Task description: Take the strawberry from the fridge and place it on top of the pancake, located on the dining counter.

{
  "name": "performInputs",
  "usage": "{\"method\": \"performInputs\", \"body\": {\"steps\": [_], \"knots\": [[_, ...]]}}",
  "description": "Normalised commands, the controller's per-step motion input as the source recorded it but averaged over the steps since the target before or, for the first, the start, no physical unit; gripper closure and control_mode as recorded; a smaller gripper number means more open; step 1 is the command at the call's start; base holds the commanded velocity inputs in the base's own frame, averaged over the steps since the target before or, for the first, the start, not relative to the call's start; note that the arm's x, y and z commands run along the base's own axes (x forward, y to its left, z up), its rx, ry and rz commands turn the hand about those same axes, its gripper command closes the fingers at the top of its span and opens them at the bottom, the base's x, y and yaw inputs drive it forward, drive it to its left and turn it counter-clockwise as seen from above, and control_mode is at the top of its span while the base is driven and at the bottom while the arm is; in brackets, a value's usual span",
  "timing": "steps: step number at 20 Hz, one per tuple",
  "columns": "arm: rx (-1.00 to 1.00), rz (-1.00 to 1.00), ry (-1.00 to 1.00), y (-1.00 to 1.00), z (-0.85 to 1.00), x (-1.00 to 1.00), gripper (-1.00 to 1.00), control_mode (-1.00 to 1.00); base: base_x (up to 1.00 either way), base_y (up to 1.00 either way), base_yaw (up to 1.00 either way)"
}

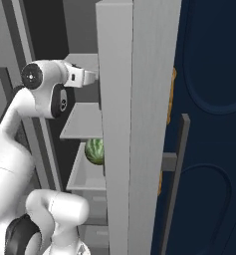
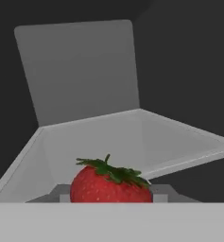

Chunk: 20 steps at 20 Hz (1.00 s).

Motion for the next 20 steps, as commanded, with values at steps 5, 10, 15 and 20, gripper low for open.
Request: {"method": "performInputs", "body": {"steps": [5, 10, 15, 20], "knots": [[0.0, 0.05, 0.09, 0.1, 0.06, -1.0, 1.0, -1.0, 0.0, 0.0, 0.0], [-0.01, 0.06, 0.26, 0.17, 0.0, -1.0, 1.0, -1.0, 0.0, 0.0, 0.0], [-0.01, 0.03, 0.42, 0.0, -0.44, -0.95, 1.0, -1.0, 0.0, 0.0, 0.0], [-0.07, 0.01, 0.47, -0.01, -0.84, -0.38, 1.0, -1.0, 0.0, 0.0, 0.0]]}}
